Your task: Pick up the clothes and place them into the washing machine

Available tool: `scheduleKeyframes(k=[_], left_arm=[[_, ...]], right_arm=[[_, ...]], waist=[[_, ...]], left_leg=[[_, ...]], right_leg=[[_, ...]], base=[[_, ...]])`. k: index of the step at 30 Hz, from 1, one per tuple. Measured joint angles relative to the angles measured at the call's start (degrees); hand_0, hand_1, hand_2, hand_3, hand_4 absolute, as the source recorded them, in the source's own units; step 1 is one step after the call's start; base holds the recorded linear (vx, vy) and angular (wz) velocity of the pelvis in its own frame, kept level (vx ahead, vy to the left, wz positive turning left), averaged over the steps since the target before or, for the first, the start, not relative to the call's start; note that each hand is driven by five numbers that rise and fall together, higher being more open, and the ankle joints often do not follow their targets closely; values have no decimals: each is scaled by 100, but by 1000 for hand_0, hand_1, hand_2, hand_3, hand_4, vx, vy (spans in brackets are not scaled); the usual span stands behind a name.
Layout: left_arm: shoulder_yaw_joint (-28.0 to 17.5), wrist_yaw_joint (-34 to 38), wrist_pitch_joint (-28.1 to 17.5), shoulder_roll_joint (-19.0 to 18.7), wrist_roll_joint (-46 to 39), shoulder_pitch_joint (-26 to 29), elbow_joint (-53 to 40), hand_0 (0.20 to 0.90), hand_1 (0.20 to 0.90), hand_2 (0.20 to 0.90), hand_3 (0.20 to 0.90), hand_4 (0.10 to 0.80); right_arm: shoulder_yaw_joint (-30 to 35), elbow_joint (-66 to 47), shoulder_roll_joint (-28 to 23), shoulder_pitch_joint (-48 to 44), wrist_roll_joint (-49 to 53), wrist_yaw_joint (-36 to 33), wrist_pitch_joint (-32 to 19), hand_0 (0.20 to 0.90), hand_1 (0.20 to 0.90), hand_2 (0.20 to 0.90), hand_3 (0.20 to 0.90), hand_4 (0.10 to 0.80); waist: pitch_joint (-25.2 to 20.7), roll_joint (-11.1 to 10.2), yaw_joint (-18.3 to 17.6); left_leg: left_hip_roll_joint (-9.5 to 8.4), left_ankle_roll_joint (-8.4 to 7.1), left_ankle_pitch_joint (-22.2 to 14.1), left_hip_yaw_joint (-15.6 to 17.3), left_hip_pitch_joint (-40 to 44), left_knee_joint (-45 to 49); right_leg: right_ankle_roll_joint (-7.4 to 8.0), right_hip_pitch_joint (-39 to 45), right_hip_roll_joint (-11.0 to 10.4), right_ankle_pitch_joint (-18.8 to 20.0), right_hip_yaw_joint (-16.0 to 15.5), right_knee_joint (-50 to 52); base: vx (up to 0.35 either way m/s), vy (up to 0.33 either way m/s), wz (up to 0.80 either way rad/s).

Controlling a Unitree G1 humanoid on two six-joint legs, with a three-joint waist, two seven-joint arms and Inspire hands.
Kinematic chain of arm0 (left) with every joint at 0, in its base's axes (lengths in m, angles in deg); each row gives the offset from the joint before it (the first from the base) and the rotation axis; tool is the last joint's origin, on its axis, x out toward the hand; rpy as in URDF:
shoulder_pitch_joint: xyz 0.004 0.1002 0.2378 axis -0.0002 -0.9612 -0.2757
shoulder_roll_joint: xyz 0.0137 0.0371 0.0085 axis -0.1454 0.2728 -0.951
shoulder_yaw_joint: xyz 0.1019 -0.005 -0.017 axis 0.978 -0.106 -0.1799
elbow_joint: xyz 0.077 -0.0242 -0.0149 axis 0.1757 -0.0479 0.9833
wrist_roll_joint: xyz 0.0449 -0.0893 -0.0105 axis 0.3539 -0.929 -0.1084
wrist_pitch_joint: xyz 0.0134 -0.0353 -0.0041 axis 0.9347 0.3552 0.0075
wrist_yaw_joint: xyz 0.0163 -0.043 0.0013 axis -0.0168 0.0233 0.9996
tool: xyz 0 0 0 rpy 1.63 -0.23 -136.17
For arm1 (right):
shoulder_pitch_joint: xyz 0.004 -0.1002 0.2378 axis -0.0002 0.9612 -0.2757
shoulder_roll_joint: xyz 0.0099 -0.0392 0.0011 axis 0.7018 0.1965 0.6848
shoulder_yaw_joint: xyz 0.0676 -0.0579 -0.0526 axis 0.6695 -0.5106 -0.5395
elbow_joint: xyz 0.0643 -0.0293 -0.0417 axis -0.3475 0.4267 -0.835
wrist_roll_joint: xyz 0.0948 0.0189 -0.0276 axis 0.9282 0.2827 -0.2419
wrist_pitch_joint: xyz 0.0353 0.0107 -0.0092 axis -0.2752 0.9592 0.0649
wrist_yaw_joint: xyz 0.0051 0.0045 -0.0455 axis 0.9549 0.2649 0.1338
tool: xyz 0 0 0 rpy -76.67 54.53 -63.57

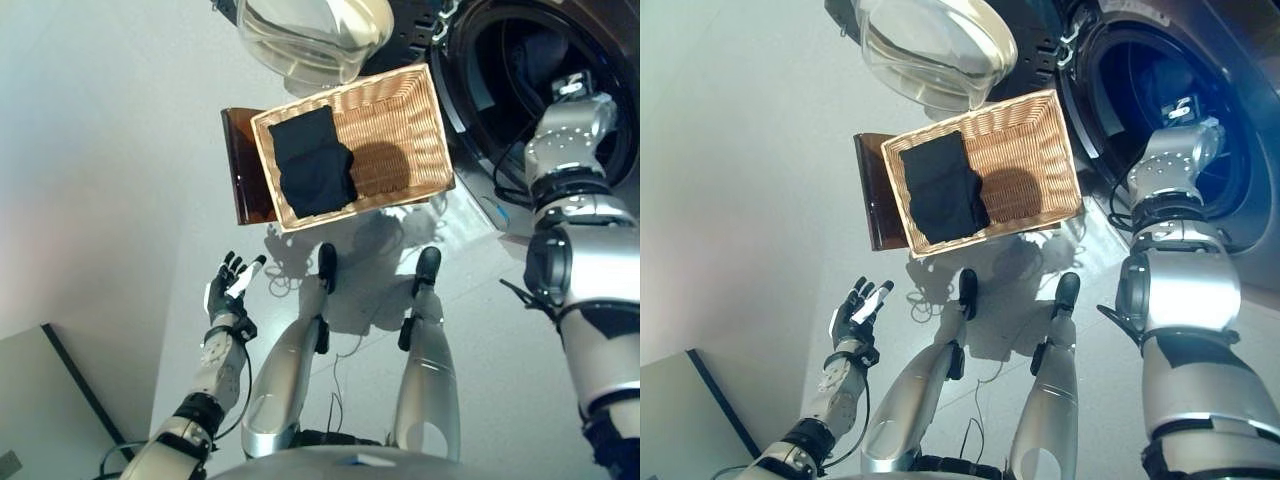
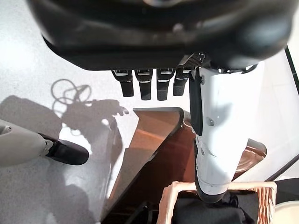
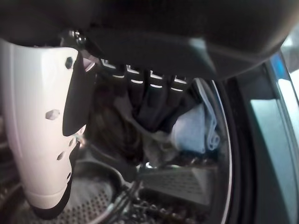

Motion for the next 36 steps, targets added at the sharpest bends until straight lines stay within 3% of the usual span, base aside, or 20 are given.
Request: scheduleKeyframes(k=[13,17,28,36], left_arm=[[-54,133,-14,158,5,55,-9,900,900,900,900,800],[-53,165,-15,189,10,49,-12,900,900,900,900,800],[-283,398,-34,212,261,58,-101,900,900,900,900,800],[-317,508,-138,211,552,62,-109,900,900,900,900,800]], right_arm=[[-482,-1395,1417,1210,-1363,-201,36,900,900,900,900,800],[-717,-1521,1444,1257,-1844,-288,198,900,900,900,900,800],[-1729,-2194,1358,1530,-4951,-556,1105,900,900,900,900,800],[-2268,-2195,1377,1828,-6482,-367,1653,900,900,900,900,800]], waist=[[6,-9,-148],[18,-26,-149],[139,-212,-250],[185,-288,-249]], left_leg=[[79,-20,-15,7,0,8],[74,-20,-16,-4,-11,3],[92,-21,-17,-19,-21,2],[105,-23,-18,-38,-43,2]], right_leg=[[-7,0,83,-1,7,8],[-9,-7,79,-7,1,8],[-12,-7,95,-8,-21,9],[0,-13,107,-29,-44,4]], base=[[-1,1,-1],[0,0,0],[0,0,0],[0,0,0]])
